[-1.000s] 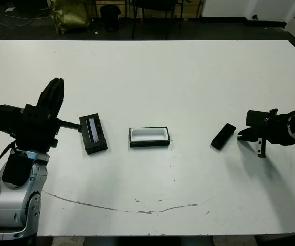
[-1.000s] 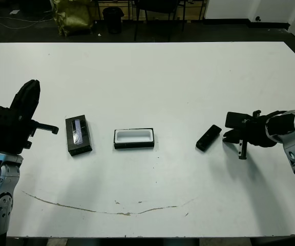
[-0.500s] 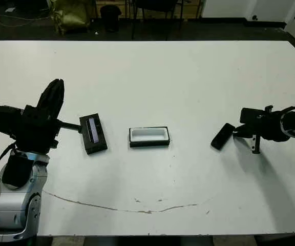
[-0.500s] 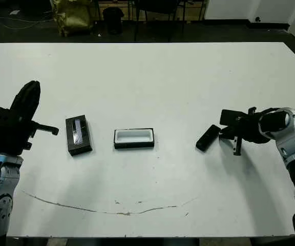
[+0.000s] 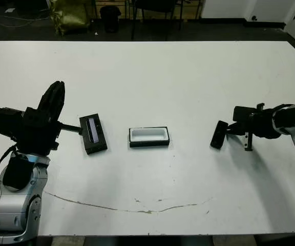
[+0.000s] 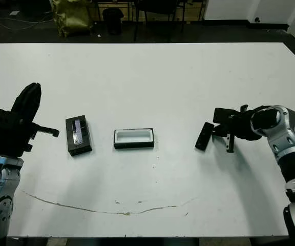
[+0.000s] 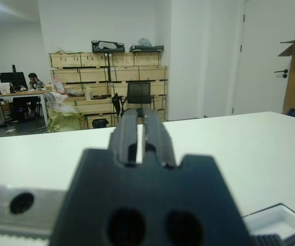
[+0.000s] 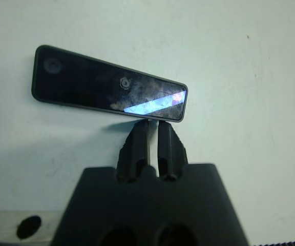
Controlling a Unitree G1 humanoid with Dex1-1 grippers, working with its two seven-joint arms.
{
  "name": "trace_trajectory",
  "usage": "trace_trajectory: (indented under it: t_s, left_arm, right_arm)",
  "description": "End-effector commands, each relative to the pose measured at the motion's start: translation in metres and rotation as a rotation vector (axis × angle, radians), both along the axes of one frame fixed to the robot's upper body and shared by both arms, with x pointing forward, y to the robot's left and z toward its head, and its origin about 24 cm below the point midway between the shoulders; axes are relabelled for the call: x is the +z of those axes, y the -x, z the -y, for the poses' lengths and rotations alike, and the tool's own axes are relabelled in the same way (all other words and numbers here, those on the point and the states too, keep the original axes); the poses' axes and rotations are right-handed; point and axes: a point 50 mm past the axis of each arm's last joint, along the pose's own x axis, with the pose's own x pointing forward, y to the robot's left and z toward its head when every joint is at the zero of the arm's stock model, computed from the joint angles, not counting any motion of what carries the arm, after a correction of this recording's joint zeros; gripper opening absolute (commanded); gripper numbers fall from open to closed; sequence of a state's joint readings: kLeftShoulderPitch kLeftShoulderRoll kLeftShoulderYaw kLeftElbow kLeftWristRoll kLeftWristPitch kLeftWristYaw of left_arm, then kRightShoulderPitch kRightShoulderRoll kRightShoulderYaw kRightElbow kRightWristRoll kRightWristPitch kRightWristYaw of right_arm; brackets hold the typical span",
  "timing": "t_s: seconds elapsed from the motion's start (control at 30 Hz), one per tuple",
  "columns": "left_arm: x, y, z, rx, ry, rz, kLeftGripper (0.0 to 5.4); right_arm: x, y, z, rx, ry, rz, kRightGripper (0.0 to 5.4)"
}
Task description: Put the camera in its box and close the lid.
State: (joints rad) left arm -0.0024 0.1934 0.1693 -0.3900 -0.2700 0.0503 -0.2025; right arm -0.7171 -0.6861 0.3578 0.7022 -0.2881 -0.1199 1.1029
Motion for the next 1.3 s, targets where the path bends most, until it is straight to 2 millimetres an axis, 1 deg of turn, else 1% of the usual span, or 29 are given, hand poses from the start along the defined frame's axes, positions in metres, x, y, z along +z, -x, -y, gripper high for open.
trace_trajectory:
  t_s: [0.03,0.4,0.7,0.97,1.07,1.3]
  left_arm:
    - [-0.006,0.001,-0.001,0.008,-0.006,-0.025,0.00]
    - [-0.006,0.001,-0.001,0.006,-0.004,-0.026,0.00]
    - [-0.006,0.001,-0.001,0.005,0.003,-0.030,0.00]
    - [-0.007,0.001,-0.001,0.013,-0.004,-0.029,0.00]
    - [-0.007,0.001,-0.001,0.006,0.005,-0.028,0.00]
    - [-0.008,0.002,0.000,0.008,0.004,-0.028,0.00]
  right_arm:
    - [-0.024,0.006,-0.005,-0.003,0.028,-0.085,0.03]
    - [-0.030,0.001,-0.013,-0.027,-0.023,-0.054,0.03]
    - [-0.031,-0.003,-0.020,-0.020,-0.006,-0.031,0.03]
    - [-0.031,-0.005,-0.026,0.029,0.034,-0.016,0.03]
    - [-0.032,-0.005,-0.028,0.051,0.010,-0.015,0.03]
    - [-0.035,-0.006,-0.031,0.034,-0.031,-0.025,0.03]
